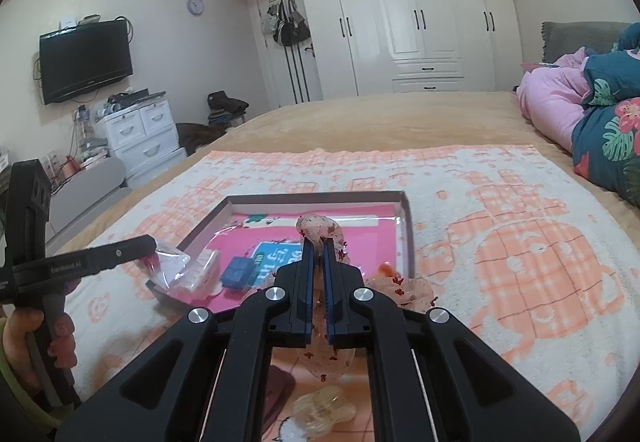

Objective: Organize jewelry
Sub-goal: 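Grasp the red earring card with the left tool while the right grasps the bow clip, then lower the red earring card into the box with the left tool while the right releases the bow clip there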

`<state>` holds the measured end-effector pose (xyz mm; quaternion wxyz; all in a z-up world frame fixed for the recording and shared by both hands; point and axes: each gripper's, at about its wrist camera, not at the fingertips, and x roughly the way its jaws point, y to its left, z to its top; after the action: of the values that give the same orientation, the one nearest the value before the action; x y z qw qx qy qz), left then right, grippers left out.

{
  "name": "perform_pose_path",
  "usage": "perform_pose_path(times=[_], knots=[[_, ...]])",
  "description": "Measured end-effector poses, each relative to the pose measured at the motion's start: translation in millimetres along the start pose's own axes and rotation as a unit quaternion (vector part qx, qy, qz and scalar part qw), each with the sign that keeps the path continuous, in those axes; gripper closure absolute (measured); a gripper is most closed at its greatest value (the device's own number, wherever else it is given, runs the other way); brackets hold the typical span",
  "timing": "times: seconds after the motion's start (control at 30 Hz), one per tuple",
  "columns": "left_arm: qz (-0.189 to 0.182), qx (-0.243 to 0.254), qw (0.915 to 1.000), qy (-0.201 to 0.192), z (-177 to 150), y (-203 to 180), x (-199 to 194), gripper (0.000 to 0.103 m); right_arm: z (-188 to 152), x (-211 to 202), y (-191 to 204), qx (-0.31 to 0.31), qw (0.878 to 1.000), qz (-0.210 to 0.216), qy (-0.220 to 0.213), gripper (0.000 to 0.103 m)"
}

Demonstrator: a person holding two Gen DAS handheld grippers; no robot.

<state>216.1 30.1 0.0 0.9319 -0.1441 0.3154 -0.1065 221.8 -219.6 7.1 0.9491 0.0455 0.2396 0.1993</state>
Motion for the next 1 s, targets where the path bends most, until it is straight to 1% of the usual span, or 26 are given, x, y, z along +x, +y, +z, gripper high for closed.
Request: perform_pose_path(times=[0.43,0.83,1.0], knots=[[-0.001,0.041,0.999,0.018,-2,-26,39,0.064,19,17,-17,0.001,1.0,-0.017,-0.01,0.098],[0.0,0.068,0.9969,0.038,-5,-40,74,0.064,29,52,-36,0.012,1.0,-0.018,0.014,0.098],[0.003,0.08,0.9958,0.045,-9,-44,82,0.064,31,68,-34,0.0,1.0,-0.018,0.023,0.098]])
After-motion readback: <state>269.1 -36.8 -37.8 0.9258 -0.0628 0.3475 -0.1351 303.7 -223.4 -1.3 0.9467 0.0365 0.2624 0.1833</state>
